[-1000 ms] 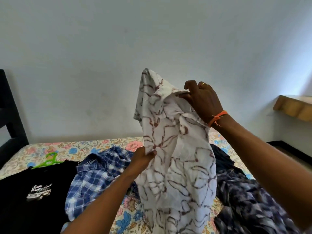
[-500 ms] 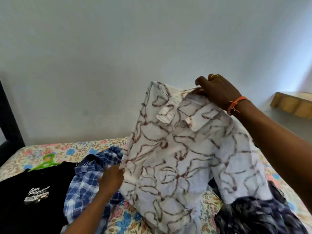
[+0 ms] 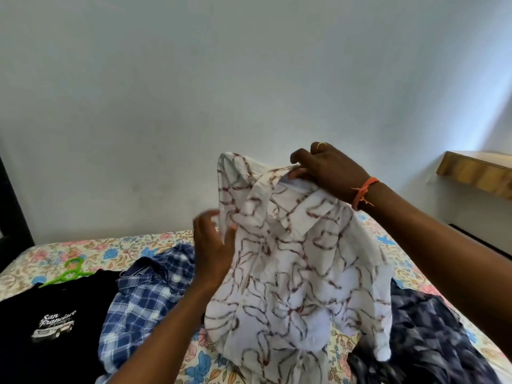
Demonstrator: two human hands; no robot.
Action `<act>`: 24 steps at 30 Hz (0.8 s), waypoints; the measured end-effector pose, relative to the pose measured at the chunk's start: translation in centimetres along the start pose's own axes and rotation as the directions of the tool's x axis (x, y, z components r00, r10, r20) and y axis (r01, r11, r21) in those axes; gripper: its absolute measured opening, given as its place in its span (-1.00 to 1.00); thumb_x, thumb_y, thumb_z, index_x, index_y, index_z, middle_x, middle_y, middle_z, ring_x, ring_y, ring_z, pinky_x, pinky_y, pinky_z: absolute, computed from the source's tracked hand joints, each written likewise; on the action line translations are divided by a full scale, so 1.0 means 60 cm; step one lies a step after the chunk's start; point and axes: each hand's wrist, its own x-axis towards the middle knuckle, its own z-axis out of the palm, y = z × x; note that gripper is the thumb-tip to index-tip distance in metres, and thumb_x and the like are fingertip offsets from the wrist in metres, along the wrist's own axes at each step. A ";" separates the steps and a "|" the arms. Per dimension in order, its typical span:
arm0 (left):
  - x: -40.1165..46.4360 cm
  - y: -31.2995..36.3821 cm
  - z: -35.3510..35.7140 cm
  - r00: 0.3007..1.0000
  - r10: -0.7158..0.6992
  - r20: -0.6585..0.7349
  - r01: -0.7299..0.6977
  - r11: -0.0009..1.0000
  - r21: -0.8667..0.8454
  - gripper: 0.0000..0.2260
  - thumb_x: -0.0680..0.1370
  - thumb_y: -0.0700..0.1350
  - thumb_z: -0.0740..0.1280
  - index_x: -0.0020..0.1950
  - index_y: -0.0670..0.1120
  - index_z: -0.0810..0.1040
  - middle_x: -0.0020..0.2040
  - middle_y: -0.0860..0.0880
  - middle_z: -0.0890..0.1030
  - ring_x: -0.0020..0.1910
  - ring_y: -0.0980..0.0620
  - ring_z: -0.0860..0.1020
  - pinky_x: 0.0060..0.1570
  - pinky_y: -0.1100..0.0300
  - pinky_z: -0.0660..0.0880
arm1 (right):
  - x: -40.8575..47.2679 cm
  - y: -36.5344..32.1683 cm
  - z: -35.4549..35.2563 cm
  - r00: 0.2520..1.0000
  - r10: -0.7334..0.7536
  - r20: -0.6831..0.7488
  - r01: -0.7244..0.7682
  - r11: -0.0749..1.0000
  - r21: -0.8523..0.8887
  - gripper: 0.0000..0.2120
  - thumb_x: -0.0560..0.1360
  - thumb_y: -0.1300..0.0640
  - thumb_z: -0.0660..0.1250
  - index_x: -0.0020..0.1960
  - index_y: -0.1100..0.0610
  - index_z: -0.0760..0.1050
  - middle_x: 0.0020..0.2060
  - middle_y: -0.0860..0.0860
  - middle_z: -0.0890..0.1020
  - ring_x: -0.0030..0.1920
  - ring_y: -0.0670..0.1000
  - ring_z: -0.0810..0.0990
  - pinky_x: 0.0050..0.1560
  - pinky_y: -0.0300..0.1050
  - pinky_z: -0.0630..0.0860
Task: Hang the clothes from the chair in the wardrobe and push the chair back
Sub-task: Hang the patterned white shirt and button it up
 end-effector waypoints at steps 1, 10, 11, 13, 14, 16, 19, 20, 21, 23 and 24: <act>0.021 0.007 -0.008 0.979 0.196 -0.061 -0.181 0.964 0.192 -0.61 0.51 -0.15 0.44 0.30 -0.07 0.41 0.27 -0.06 0.44 0.18 -0.02 0.43 0.06 0.00 0.50 | -0.003 -0.003 0.003 1.000 -0.019 0.010 0.019 1.000 0.011 -0.57 0.57 -0.08 0.07 0.30 0.15 0.41 -0.06 0.19 0.53 0.02 0.20 0.53 0.03 0.07 0.50; 0.213 0.088 -0.092 0.702 0.508 0.499 -0.681 0.683 0.263 -0.83 0.57 -0.13 0.32 0.06 -0.11 0.70 -0.04 -0.06 0.71 -0.08 -0.02 0.66 -0.07 0.25 0.42 | -0.045 -0.008 0.026 0.992 -0.095 -0.079 0.101 0.993 0.068 -0.70 0.61 0.09 0.19 0.30 0.16 0.43 -0.15 0.09 0.55 -0.08 0.11 0.53 -0.14 -0.16 0.41; 0.219 0.096 -0.100 0.746 0.390 0.540 -0.577 0.782 0.233 -0.83 0.59 -0.15 0.33 0.08 -0.15 0.70 -0.04 -0.07 0.71 -0.08 0.02 0.65 -0.09 0.37 0.43 | -0.050 -0.010 0.025 0.980 -0.157 -0.125 0.159 0.987 0.010 -0.72 0.59 0.10 0.21 0.23 0.22 0.46 -0.23 0.07 0.60 -0.19 0.11 0.53 -0.23 -0.20 0.38; 0.224 0.105 -0.107 0.809 0.220 0.545 -0.396 0.890 0.228 -0.85 0.61 -0.19 0.33 0.06 -0.17 0.69 -0.10 -0.07 0.69 -0.17 0.08 0.62 -0.10 0.35 0.51 | -0.059 -0.011 0.024 0.936 -0.309 -0.169 0.295 0.950 -0.105 -0.74 0.65 0.10 0.09 0.14 0.26 0.43 -0.37 0.02 0.61 -0.36 0.09 0.47 -0.34 -0.22 0.26; 0.224 0.103 -0.107 0.833 0.145 0.535 -0.296 0.933 0.208 -0.85 0.62 -0.18 0.31 0.03 -0.17 0.68 -0.13 -0.08 0.68 -0.20 0.06 0.62 -0.10 0.21 0.59 | -0.062 -0.008 0.025 0.897 -0.390 -0.207 0.362 0.918 -0.162 -0.72 0.70 0.09 0.02 0.13 0.27 0.40 -0.43 0.03 0.57 -0.39 0.08 0.43 -0.34 -0.20 0.23; 0.212 0.100 -0.104 0.836 -0.005 0.548 -0.120 0.974 0.192 -0.80 0.64 -0.15 0.27 -0.04 -0.21 0.64 -0.15 -0.11 0.66 -0.21 -0.02 0.61 -0.12 0.01 0.60 | -0.067 -0.005 0.031 0.835 -0.479 -0.272 0.423 0.874 -0.240 -0.72 0.71 0.08 0.01 0.12 0.27 0.38 -0.48 0.06 0.50 -0.39 0.09 0.40 -0.34 -0.14 0.26; 0.198 0.091 -0.091 0.844 -0.030 0.535 -0.167 0.934 0.315 -0.74 0.65 -0.09 0.24 -0.05 -0.25 0.60 -0.15 -0.10 0.63 -0.15 -0.08 0.56 -0.22 0.14 0.42 | -0.065 -0.011 0.048 0.797 -0.521 -0.306 0.436 0.847 -0.306 -0.72 0.70 0.07 0.05 0.11 0.27 0.41 -0.49 0.05 0.47 -0.37 0.06 0.38 -0.29 -0.14 0.20; 0.195 0.091 -0.091 0.855 0.031 0.517 -0.225 0.922 0.316 -0.74 0.66 -0.09 0.22 -0.05 -0.24 0.58 -0.14 -0.10 0.62 -0.14 -0.08 0.55 -0.23 0.13 0.37 | -0.061 -0.010 0.055 0.811 -0.500 -0.303 0.418 0.858 -0.299 -0.70 0.70 0.06 0.06 0.12 0.29 0.41 -0.49 0.05 0.49 -0.37 0.07 0.41 -0.30 -0.15 0.22; 0.191 0.093 -0.094 0.862 0.116 0.494 -0.289 0.912 0.291 -0.75 0.66 -0.08 0.20 -0.05 -0.22 0.56 -0.14 -0.10 0.60 -0.14 -0.07 0.52 -0.23 0.12 0.34 | -0.056 -0.007 0.061 0.835 -0.460 -0.302 0.384 0.880 -0.279 -0.68 0.68 0.05 0.09 0.15 0.31 0.42 -0.49 0.05 0.52 -0.38 0.09 0.45 -0.34 -0.16 0.30; 0.190 0.094 -0.102 0.847 0.342 0.407 -0.472 0.836 0.281 -0.75 0.65 -0.04 0.15 -0.01 -0.16 0.54 -0.12 -0.07 0.55 -0.14 -0.04 0.50 -0.18 0.12 0.36 | -0.051 0.006 0.068 0.899 -0.346 -0.269 0.298 0.933 -0.205 -0.61 0.57 0.03 0.18 0.18 0.34 0.46 -0.45 0.07 0.60 -0.37 0.15 0.51 -0.36 -0.12 0.43; 0.189 0.094 -0.106 0.834 0.429 0.345 -0.533 0.788 0.308 -0.76 0.64 -0.05 0.14 0.03 -0.14 0.54 -0.09 -0.08 0.55 -0.12 -0.05 0.50 -0.16 0.10 0.41 | -0.049 0.015 0.070 0.927 -0.288 -0.242 0.252 0.953 -0.169 -0.61 0.55 0.02 0.19 0.12 0.34 0.52 -0.44 0.09 0.61 -0.37 0.17 0.52 -0.37 -0.10 0.43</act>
